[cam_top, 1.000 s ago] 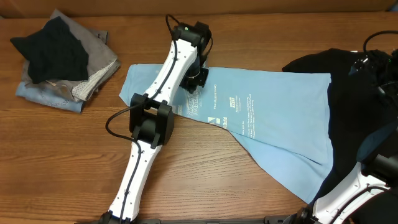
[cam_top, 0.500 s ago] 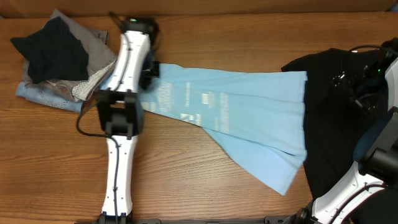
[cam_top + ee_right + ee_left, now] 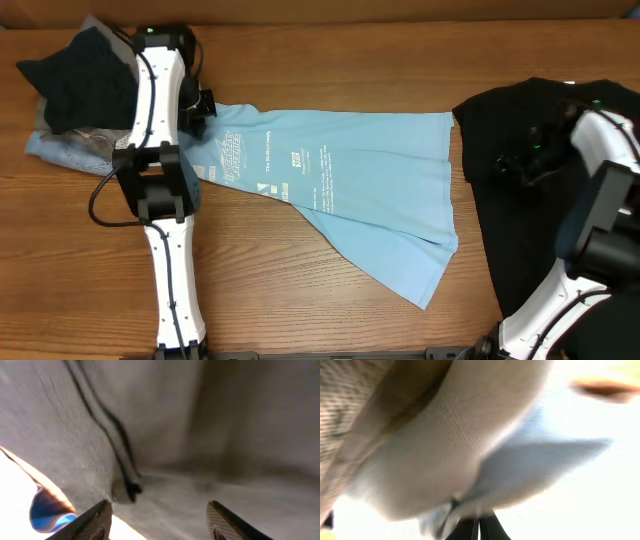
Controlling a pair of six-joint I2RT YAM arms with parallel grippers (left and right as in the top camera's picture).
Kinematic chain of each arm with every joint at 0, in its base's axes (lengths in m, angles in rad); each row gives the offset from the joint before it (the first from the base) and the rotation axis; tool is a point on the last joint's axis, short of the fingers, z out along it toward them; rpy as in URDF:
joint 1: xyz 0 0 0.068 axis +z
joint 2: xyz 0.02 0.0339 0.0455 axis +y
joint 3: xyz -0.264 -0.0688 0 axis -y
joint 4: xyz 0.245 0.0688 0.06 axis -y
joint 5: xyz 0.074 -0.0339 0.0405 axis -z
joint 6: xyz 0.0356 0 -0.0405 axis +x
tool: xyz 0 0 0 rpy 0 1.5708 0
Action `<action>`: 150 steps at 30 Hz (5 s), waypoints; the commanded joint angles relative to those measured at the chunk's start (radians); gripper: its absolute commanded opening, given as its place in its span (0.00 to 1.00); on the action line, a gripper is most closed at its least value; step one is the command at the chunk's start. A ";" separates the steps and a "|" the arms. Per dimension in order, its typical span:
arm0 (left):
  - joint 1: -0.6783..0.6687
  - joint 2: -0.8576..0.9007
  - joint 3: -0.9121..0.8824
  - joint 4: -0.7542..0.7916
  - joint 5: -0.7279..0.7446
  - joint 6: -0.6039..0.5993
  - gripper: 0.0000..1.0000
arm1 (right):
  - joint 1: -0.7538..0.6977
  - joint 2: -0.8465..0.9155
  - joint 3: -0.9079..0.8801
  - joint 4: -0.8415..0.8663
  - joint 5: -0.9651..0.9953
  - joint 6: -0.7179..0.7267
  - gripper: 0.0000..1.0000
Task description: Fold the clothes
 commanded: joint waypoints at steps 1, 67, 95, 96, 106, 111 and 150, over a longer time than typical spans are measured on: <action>-0.005 -0.142 0.003 0.010 0.102 0.066 0.04 | 0.016 -0.007 -0.066 0.061 0.007 -0.013 0.52; -0.080 -1.048 0.003 -0.034 0.108 0.148 0.73 | 0.272 0.205 0.249 0.304 -0.076 -0.043 0.64; -0.080 -1.028 -0.018 -0.034 0.129 0.132 0.76 | -0.031 0.064 0.586 0.306 -0.299 0.107 0.70; -0.080 -1.028 -0.035 -0.034 0.129 0.141 0.75 | -0.031 0.058 0.586 0.267 -0.306 0.090 0.70; -0.080 -1.015 -0.462 -0.005 0.071 0.182 0.68 | 0.060 -0.125 0.586 0.016 -0.319 -0.076 0.71; -0.080 -0.964 -0.751 0.159 0.126 0.182 0.64 | 0.112 -0.229 0.586 -0.043 -0.322 -0.069 0.72; -0.132 -0.731 -0.722 0.380 -0.173 0.112 0.04 | 0.193 -0.278 0.564 -0.317 -0.223 -0.077 0.77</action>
